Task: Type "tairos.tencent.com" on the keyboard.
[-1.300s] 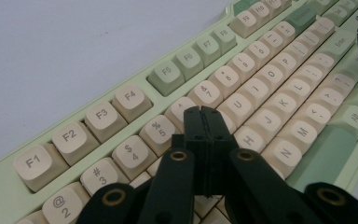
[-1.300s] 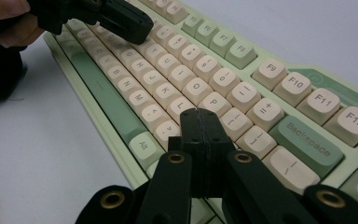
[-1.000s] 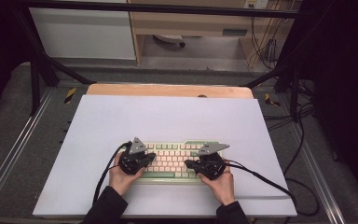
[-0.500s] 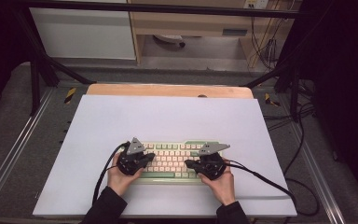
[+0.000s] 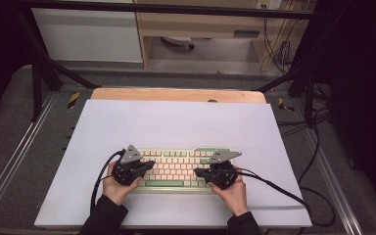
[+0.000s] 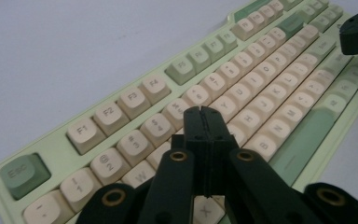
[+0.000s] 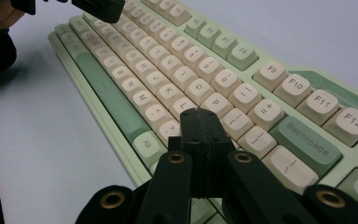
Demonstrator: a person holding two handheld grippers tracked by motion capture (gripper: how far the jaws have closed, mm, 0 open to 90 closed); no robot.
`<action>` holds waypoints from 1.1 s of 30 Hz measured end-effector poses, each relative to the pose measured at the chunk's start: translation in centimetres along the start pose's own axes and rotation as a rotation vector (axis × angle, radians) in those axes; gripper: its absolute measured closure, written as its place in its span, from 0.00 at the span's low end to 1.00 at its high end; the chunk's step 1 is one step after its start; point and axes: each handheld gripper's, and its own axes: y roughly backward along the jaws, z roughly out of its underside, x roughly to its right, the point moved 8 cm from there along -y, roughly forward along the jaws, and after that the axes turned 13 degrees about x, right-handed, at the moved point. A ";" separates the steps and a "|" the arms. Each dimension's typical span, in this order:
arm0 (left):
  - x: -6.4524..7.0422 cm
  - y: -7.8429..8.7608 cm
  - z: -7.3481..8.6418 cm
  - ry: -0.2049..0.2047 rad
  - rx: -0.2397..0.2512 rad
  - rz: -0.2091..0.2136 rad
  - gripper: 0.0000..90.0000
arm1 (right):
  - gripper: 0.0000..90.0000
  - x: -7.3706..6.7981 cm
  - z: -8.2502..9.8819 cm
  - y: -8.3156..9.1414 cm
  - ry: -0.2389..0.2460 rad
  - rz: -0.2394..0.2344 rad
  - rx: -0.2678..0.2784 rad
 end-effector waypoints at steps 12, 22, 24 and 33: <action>-1.1 -0.3 0.7 0.012 -0.016 -0.032 1.00 | 1.00 0.0 0.0 0.0 -0.001 0.002 -0.001; -1.3 -0.7 1.2 0.012 -0.033 -0.037 1.00 | 1.00 0.0 0.1 0.0 0.001 0.001 -0.005; -1.3 -0.8 1.2 0.010 -0.030 -0.036 1.00 | 1.00 0.0 0.1 0.0 -0.001 0.002 -0.005; -1.1 -1.0 1.5 0.008 -0.035 -0.029 1.00 | 1.00 0.0 0.2 -0.1 0.004 -0.001 -0.008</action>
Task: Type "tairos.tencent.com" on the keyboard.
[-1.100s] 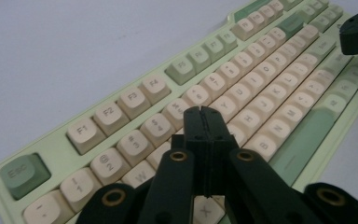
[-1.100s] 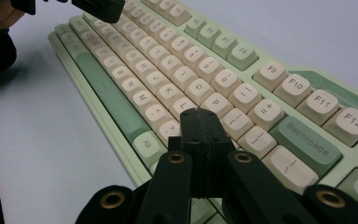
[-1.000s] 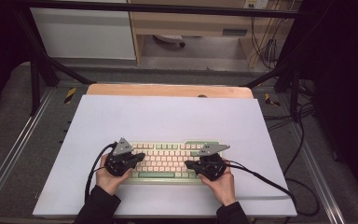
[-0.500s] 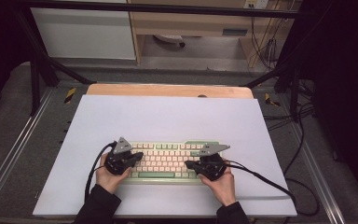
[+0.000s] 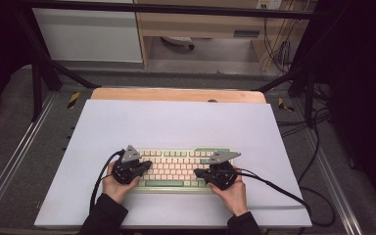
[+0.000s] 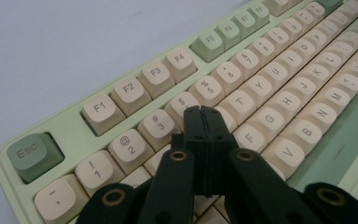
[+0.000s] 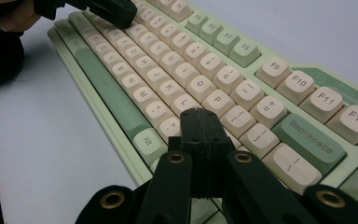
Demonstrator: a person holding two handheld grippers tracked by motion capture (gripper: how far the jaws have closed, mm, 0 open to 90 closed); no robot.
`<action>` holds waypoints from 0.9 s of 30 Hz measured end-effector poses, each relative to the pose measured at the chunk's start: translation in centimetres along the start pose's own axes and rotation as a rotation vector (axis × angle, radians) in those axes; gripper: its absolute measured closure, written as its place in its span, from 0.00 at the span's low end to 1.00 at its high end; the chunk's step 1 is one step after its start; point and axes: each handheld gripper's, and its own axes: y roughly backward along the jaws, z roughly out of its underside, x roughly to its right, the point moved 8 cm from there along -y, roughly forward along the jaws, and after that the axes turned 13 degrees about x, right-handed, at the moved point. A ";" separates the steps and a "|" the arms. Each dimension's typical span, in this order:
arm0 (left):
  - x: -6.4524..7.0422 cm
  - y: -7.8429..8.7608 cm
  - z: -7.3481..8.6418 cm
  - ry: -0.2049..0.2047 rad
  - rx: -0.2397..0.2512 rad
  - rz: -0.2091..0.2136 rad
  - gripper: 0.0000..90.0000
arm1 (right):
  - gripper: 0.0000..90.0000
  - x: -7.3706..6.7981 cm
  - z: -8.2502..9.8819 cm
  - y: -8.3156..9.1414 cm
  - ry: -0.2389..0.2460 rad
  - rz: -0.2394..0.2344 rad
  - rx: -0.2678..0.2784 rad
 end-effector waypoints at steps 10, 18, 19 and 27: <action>0.4 1.0 -0.7 0.003 0.021 0.015 1.00 | 1.00 -0.1 -0.3 0.2 -0.003 0.000 0.012; -0.2 2.8 -0.5 0.019 0.033 0.013 1.00 | 1.00 -0.2 -0.6 0.3 -0.015 -0.007 0.029; -0.3 2.9 -0.5 0.025 0.038 0.011 1.00 | 1.00 -0.3 -0.6 0.3 -0.017 -0.009 0.030; -0.5 3.9 0.0 0.023 0.039 0.013 1.00 | 1.00 -0.6 -0.8 0.1 -0.019 -0.015 0.032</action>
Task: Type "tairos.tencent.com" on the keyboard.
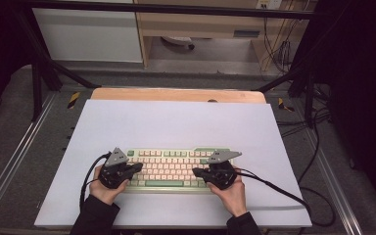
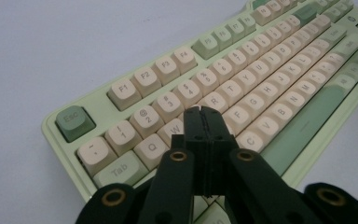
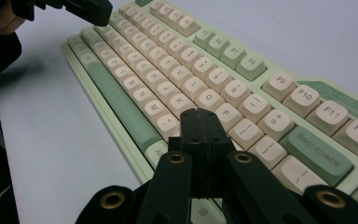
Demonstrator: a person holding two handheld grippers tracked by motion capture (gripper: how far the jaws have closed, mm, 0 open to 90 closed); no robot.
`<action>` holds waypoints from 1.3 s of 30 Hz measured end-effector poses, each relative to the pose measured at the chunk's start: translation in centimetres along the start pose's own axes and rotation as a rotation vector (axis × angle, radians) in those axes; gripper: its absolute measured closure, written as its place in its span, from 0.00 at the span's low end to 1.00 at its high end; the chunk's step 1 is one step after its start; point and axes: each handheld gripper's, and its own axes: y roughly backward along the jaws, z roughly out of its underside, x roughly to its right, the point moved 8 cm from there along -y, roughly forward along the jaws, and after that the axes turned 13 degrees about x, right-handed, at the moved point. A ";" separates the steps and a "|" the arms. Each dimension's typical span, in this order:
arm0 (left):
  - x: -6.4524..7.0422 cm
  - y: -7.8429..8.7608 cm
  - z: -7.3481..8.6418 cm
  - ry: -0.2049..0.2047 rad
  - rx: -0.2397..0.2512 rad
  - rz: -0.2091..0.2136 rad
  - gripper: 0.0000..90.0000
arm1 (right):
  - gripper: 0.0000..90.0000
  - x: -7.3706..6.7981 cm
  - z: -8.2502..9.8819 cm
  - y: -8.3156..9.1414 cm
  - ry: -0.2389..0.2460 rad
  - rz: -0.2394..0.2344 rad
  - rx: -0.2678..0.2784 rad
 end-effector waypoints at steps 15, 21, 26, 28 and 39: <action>-0.6 1.0 0.8 0.015 0.000 0.003 1.00 | 1.00 -1.8 -0.5 -2.1 0.011 -0.032 -0.008; -0.8 1.3 0.5 0.020 0.012 -0.001 1.00 | 1.00 -3.0 -1.4 -3.5 0.021 -0.055 0.000; -0.9 1.3 0.6 0.024 0.013 0.001 1.00 | 1.00 -3.7 -1.4 -4.6 0.008 -0.069 0.003; -0.8 1.2 0.6 0.024 0.010 0.003 1.00 | 1.00 -3.8 -1.1 -5.0 0.011 -0.065 -0.008; -0.8 1.1 0.7 0.024 0.007 0.006 1.00 | 1.00 -3.6 -0.1 -6.3 -0.005 -0.061 -0.038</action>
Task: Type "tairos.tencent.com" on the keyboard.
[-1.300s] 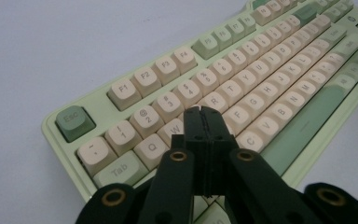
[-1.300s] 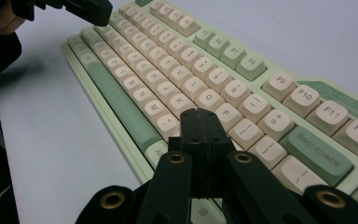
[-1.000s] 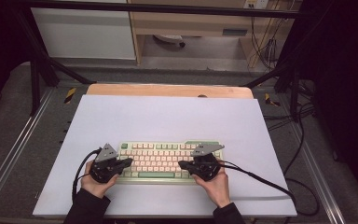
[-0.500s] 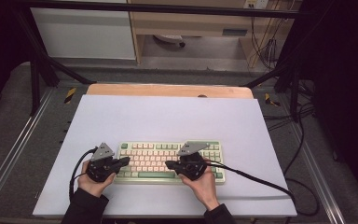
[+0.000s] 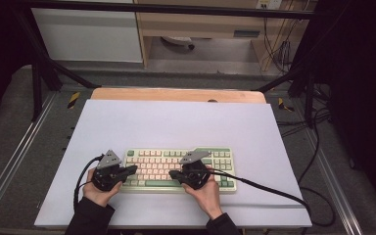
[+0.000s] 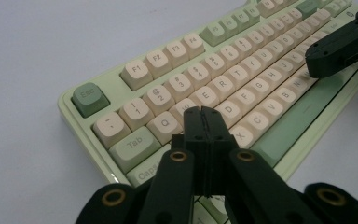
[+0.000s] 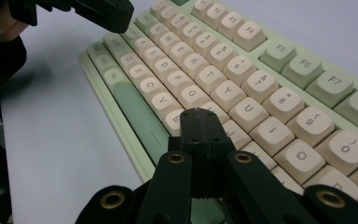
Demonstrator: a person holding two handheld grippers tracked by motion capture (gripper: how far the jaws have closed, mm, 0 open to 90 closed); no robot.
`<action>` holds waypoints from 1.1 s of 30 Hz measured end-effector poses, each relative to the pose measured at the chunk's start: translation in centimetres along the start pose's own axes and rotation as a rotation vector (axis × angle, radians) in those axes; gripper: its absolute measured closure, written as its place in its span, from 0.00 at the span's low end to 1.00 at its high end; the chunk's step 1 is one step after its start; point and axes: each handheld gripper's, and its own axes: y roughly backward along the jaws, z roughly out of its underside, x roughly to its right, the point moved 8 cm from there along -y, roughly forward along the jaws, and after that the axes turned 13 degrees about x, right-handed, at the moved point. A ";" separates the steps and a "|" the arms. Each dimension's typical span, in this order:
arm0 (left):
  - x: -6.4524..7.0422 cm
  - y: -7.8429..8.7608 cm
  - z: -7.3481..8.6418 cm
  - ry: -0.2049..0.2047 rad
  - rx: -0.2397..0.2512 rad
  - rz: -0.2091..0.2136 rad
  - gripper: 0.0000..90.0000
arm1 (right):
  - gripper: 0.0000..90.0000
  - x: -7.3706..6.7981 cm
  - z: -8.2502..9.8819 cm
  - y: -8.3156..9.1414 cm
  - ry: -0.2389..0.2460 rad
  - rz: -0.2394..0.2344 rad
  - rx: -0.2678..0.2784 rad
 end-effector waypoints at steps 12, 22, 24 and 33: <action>0.0 0.0 0.0 -0.004 -0.004 0.000 1.00 | 1.00 -0.2 0.4 -0.7 0.006 -0.007 -0.017; 0.1 -0.1 0.0 -0.005 -0.004 0.001 1.00 | 1.00 -0.2 0.6 -0.8 0.015 -0.008 -0.025; 0.0 -0.1 0.0 -0.006 -0.004 0.001 1.00 | 1.00 -0.3 0.4 -0.6 0.016 -0.008 -0.018; 0.1 0.0 -0.1 -0.008 0.000 0.000 1.00 | 1.00 0.0 -1.1 0.9 0.033 0.010 0.012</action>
